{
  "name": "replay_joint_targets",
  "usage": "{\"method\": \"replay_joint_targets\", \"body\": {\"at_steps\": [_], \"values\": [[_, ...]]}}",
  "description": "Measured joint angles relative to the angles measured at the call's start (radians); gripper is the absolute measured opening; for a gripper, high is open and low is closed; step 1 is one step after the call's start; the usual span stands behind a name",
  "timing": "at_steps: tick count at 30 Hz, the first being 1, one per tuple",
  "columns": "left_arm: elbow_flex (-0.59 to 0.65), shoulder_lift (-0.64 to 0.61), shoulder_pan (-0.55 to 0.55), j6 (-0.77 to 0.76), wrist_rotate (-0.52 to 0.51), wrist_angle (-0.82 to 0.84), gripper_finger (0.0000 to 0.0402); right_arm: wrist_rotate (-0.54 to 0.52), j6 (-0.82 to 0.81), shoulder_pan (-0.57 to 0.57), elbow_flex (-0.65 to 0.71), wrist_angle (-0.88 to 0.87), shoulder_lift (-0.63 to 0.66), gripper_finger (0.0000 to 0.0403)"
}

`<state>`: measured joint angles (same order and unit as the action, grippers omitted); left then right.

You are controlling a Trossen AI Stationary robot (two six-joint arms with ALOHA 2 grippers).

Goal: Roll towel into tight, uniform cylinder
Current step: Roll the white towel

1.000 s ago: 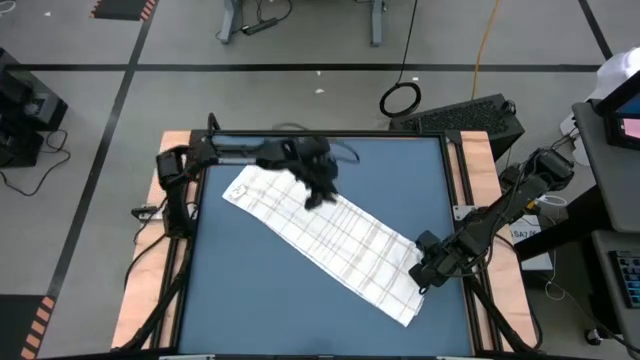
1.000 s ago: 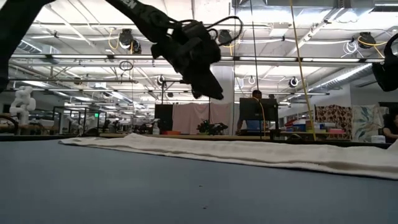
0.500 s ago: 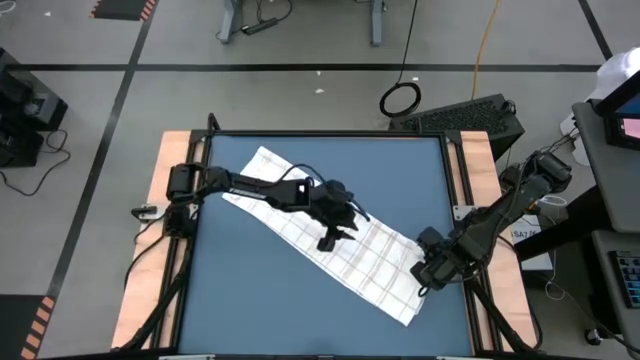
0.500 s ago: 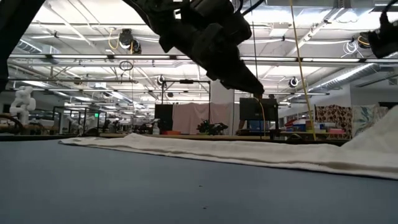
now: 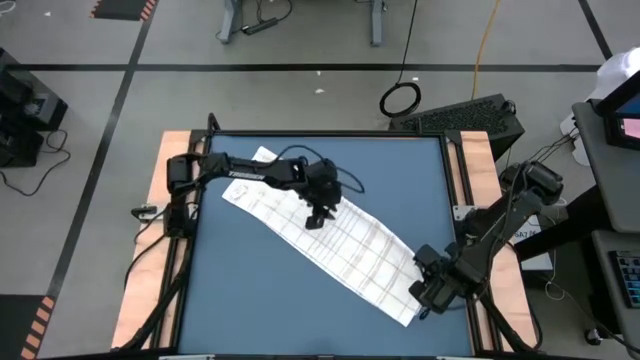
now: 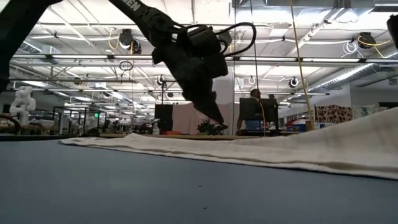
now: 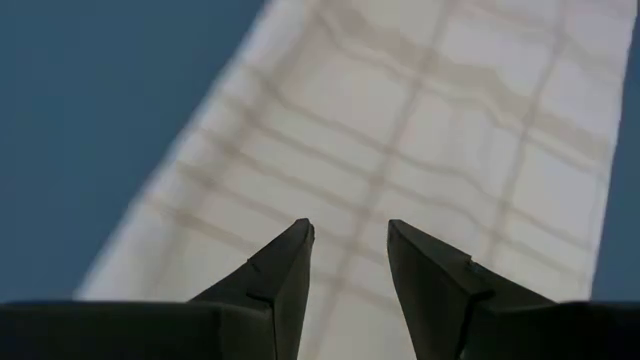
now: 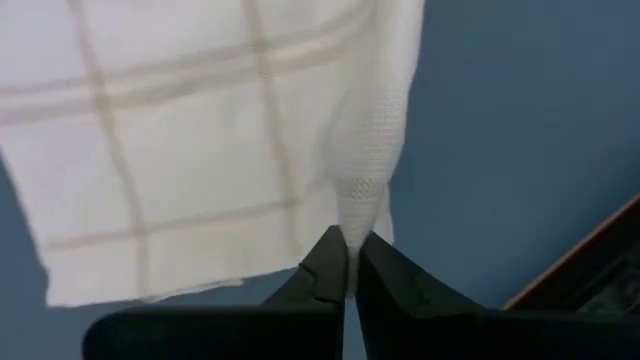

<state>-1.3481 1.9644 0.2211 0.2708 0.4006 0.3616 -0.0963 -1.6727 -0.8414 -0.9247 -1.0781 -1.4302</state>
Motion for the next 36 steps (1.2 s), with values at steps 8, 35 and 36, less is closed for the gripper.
{"method": "replay_joint_targets", "body": {"at_steps": [8, 35, 36], "values": [[0.029, 0.000, -0.032, -0.054, -0.012, 0.083, 0.0141, -0.003, -0.010, -0.034, -0.155, -0.012, -0.101, 0.0006], [0.093, -0.301, 0.207, 0.249, -0.337, 0.286, 0.0141, -0.003, -0.001, -0.078, -0.245, 0.054, -0.200, 0.0006], [0.093, -0.321, 0.241, 0.276, -0.346, 0.273, 0.0141, -0.003, 0.007, -0.078, -0.245, 0.054, -0.200, 0.0006]]}}
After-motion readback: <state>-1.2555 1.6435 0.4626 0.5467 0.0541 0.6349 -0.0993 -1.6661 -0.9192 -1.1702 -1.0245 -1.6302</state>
